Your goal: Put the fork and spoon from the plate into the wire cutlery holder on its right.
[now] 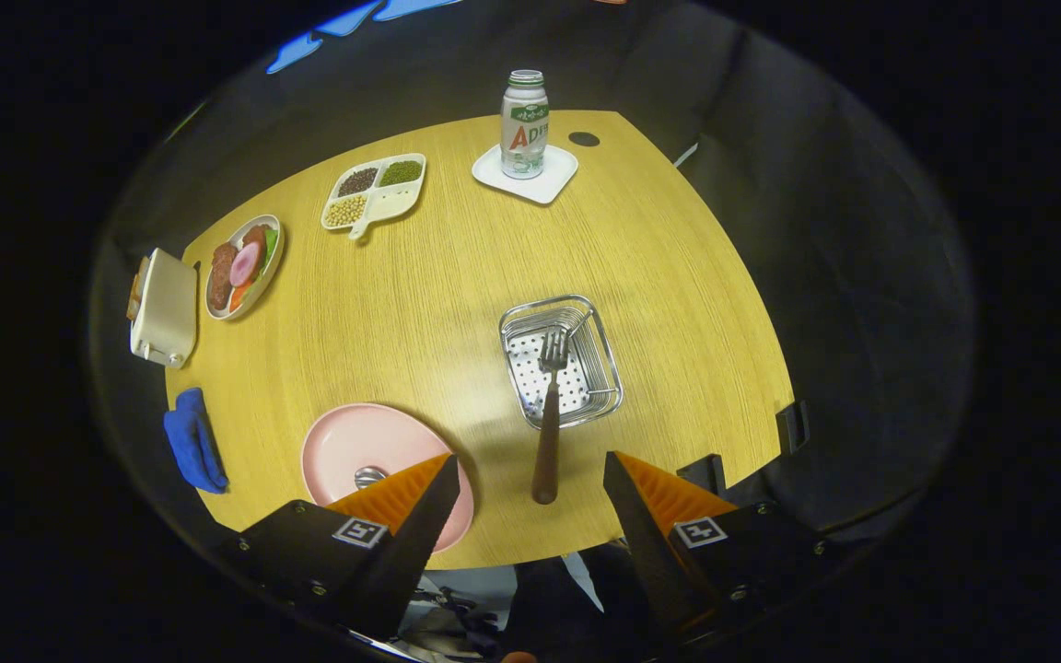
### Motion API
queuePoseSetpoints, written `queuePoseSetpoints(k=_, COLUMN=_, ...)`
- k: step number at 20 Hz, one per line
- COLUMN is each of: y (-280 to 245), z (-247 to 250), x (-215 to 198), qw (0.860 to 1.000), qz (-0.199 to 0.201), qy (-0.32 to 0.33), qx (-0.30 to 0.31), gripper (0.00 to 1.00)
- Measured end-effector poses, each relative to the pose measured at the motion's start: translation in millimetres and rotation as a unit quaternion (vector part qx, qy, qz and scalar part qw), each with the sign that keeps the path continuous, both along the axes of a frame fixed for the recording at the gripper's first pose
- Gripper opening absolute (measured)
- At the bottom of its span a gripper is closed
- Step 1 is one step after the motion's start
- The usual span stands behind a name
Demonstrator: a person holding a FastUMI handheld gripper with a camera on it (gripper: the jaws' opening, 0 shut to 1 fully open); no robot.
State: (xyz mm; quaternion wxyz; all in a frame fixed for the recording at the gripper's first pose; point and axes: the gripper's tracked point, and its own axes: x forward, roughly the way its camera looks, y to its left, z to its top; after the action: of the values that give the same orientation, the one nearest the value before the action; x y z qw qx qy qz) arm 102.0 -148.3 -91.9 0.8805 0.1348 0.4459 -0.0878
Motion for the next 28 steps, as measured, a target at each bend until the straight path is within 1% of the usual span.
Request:
queuePoseSetpoints(k=6, y=35, z=12, x=3, qw=1.0, qz=0.019, qy=-0.021, qx=-0.009, gripper=0.97)
queuePoseSetpoints(k=14, y=91, z=9, x=-14, qw=0.997, qz=0.057, qy=-0.018, qx=-0.042, gripper=0.97)
queuePoseSetpoints(k=17, y=117, z=-2, x=-25, qw=0.996, qz=0.068, qy=-0.011, qx=-0.05, gripper=0.97)
queuePoseSetpoints(k=23, y=166, z=-30, x=-44, qw=0.991, qz=0.111, qy=0.015, qx=-0.074, gripper=0.97)
queuePoseSetpoints(k=26, y=174, z=-47, x=-52, qw=0.99, qz=0.11, qy=0.033, qx=-0.084, gripper=0.96)
queuePoseSetpoints(k=28, y=178, z=-58, x=-55, qw=0.991, qz=0.101, qy=0.042, qx=-0.077, gripper=0.96)
